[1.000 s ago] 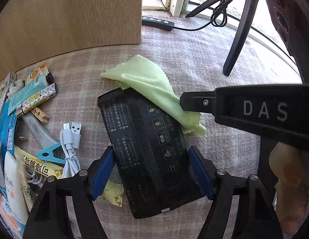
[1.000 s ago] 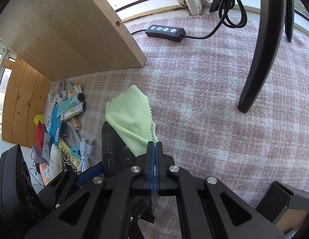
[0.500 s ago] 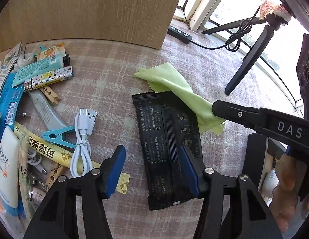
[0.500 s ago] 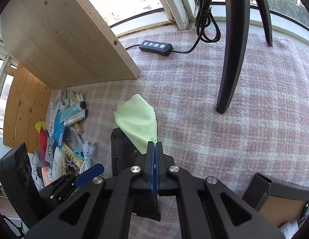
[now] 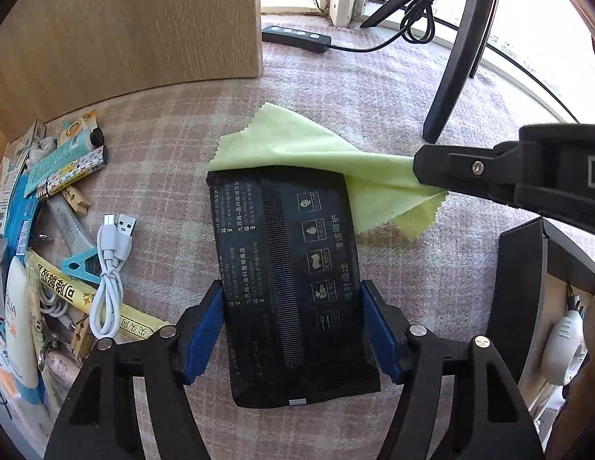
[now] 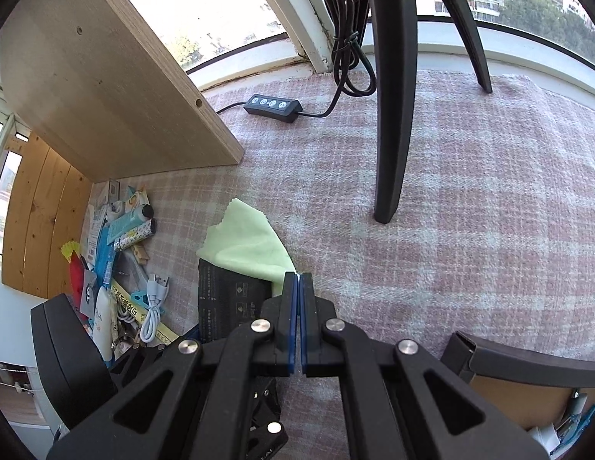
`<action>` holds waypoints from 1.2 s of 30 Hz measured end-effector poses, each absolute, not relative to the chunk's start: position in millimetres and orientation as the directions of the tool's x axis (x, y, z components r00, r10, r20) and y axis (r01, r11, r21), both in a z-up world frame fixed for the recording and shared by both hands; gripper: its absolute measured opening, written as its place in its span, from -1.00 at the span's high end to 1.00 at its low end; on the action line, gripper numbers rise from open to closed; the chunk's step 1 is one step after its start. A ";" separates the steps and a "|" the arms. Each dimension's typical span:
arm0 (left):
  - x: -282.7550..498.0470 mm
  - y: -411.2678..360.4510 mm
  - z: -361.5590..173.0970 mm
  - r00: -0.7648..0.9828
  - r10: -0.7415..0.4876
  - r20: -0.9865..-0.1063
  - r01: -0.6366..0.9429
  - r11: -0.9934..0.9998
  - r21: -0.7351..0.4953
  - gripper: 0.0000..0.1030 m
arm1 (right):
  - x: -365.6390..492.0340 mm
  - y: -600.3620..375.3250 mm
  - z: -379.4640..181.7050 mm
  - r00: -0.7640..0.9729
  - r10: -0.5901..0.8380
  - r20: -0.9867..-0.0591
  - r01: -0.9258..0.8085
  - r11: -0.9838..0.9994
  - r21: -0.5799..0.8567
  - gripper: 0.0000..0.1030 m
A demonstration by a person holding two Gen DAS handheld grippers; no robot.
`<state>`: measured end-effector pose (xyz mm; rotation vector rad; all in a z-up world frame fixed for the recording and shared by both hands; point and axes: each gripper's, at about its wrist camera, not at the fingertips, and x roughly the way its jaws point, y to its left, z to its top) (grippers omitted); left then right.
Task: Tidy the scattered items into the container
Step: 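Lift the green cloth and black pouch and carry both over the tray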
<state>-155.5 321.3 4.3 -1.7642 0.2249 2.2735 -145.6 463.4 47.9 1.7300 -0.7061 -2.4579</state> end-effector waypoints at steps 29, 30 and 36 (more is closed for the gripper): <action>-11.0 337.3 127.7 -0.230 0.382 -0.895 -0.578 -0.793 -0.190 -0.21 | 53.8 571.1 193.7 -0.623 -0.162 -0.765 -0.320 -0.840 0.438 0.97; -7.3 343.9 127.7 -0.228 0.385 -0.894 -0.589 -0.786 -0.188 -0.21 | 63.8 576.4 195.1 -0.625 -0.146 -0.767 -0.334 -0.838 0.431 0.97; 22.2 375.8 132.3 -0.208 0.408 -0.889 -0.642 -0.742 -0.191 -0.21 | 119.9 607.4 193.8 -0.615 -0.060 -0.786 -0.426 -0.814 0.395 0.97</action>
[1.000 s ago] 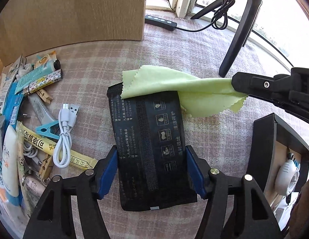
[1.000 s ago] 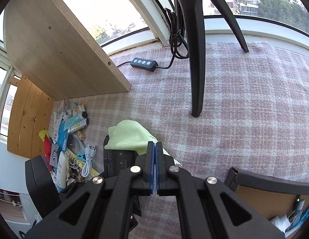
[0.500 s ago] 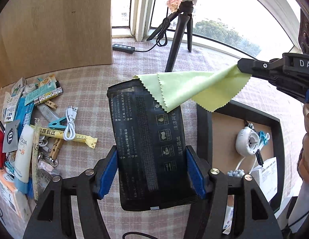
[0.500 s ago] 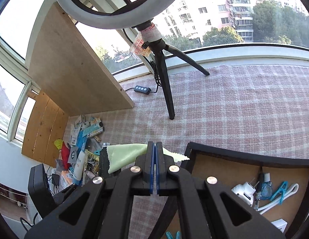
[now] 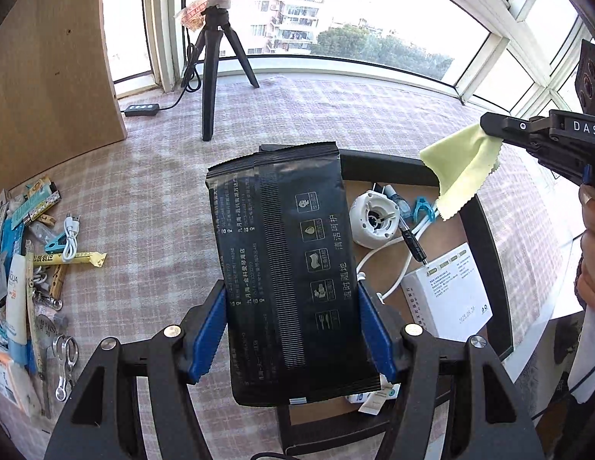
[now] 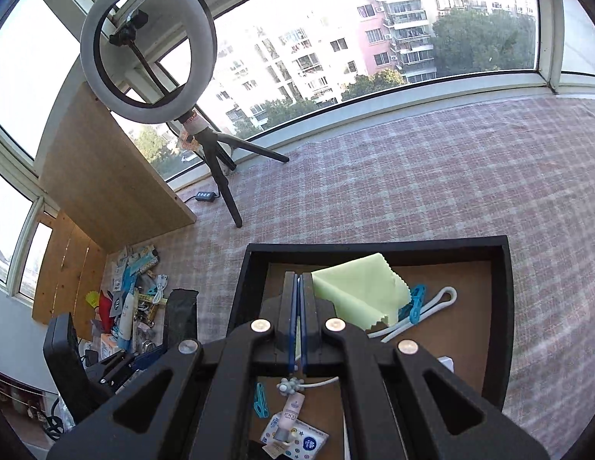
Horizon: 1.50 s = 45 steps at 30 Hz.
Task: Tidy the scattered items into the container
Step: 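Lift the green cloth and black pouch and carry both over the tray, then open both grippers to drop the cloth and pouch into the tray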
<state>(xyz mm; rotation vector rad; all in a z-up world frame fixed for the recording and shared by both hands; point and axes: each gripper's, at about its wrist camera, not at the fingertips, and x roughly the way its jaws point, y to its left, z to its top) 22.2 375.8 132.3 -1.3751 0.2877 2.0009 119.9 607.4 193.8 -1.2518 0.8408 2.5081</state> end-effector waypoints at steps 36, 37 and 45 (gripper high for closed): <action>4.0 232.3 138.6 -0.391 0.287 -0.874 -0.362 -0.921 -0.140 -0.30 | 52.8 481.7 160.2 -0.529 -0.197 -0.826 -0.171 -0.928 0.331 0.15; 2.5 216.6 137.5 -0.403 0.271 -0.875 -0.328 -0.935 -0.138 -0.30 | 46.4 469.3 159.3 -0.522 -0.209 -0.827 -0.145 -0.934 0.327 0.15; 6.2 84.5 115.9 -0.453 0.105 -0.885 -0.031 -0.994 -0.103 -0.30 | 6.7 360.2 149.3 -0.485 -0.285 -0.826 0.093 -0.957 0.276 0.12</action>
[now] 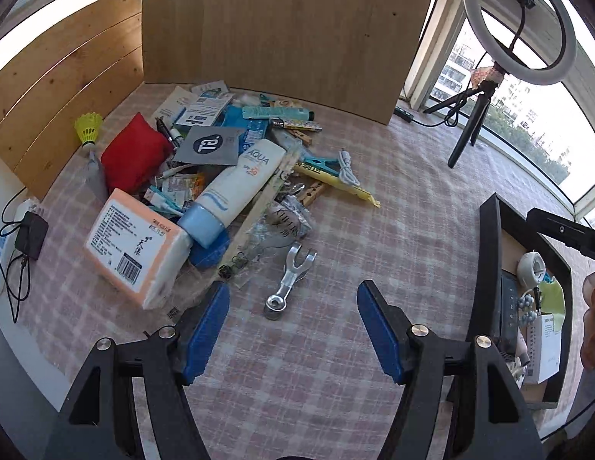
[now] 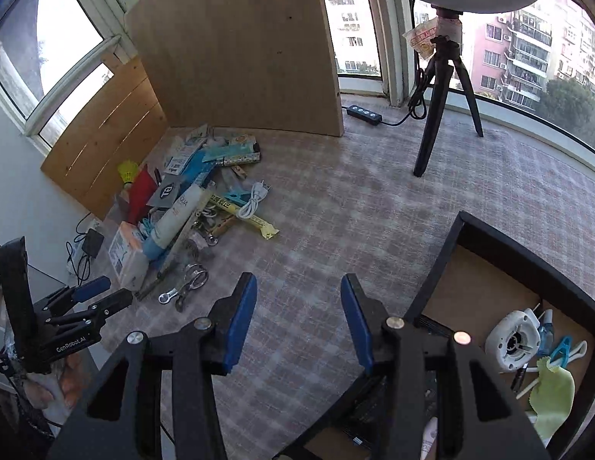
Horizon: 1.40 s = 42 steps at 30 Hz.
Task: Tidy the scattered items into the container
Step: 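Grasp the orange-edged white box between both grippers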
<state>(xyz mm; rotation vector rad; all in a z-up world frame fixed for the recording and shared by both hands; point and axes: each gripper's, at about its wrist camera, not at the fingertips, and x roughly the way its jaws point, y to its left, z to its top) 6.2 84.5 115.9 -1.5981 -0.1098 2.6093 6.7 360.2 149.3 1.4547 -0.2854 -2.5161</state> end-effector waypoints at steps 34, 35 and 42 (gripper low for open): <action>-5.1 -71.4 38.9 -0.436 0.139 -0.889 0.329 -0.895 -0.301 -0.30 | -106.8 -7.1 65.5 -0.154 -0.314 -0.937 0.666 -0.733 0.136 0.12; -6.1 -71.9 37.6 -0.436 0.145 -0.888 0.329 -0.893 -0.308 -0.30 | -105.9 -9.5 64.4 -0.156 -0.308 -0.939 0.668 -0.733 0.129 0.12; -14.1 -73.6 30.7 -0.438 0.205 -0.875 0.323 -0.873 -0.366 -0.30 | -102.8 -16.3 58.9 -0.126 -0.315 -0.941 0.662 -0.733 0.156 0.12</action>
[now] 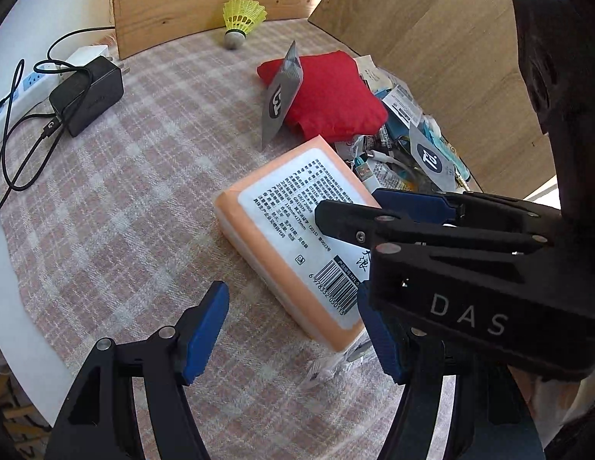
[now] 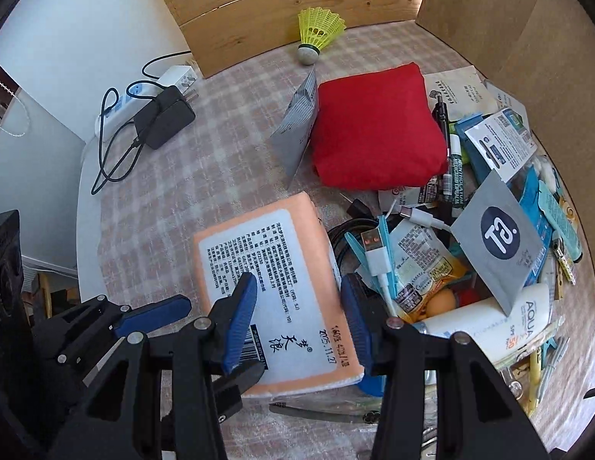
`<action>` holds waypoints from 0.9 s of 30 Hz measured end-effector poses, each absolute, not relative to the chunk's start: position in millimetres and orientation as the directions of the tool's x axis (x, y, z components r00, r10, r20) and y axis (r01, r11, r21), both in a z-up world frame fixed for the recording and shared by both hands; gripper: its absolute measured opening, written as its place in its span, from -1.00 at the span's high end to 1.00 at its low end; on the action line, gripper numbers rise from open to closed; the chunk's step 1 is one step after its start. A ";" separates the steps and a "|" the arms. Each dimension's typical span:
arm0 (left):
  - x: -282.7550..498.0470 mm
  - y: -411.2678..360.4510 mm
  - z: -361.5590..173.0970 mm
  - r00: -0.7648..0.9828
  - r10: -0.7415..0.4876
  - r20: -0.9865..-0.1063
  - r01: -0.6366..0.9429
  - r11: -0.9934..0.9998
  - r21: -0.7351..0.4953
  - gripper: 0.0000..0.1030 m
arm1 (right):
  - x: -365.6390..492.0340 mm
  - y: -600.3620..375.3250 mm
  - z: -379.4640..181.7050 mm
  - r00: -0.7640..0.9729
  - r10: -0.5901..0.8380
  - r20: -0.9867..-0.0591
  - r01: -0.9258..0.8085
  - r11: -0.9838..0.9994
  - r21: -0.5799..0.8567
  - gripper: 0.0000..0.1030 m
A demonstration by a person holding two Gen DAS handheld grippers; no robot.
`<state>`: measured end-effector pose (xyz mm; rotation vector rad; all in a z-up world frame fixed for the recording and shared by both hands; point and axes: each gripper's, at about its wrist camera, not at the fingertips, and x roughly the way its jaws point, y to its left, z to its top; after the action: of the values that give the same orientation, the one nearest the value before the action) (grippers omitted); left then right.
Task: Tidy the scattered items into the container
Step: 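Grasp the orange-edged white box between both grippers, then lift the orange-edged box with both grippers and carry it over the tray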
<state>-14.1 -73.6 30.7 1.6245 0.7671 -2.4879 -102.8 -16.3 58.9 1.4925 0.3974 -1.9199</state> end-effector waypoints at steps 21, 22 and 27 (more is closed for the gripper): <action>-12.4 -71.1 37.4 -0.447 0.218 -0.868 0.273 -0.890 -0.365 -0.30 | -81.5 -3.4 55.5 -0.067 -0.368 -0.927 0.604 -0.755 0.256 0.25; -11.5 -70.8 40.0 -0.450 0.217 -0.867 0.268 -0.892 -0.363 -0.30 | -81.1 -1.8 57.3 -0.067 -0.375 -0.925 0.602 -0.754 0.262 0.25; -8.2 -67.9 55.7 -0.462 0.211 -0.861 0.241 -0.905 -0.351 -0.30 | -78.3 6.8 69.8 -0.063 -0.406 -0.912 0.584 -0.756 0.296 0.26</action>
<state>-8.2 -67.9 55.7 1.6189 0.6805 -2.5827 -78.3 6.8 69.8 1.5438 0.1954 -1.8858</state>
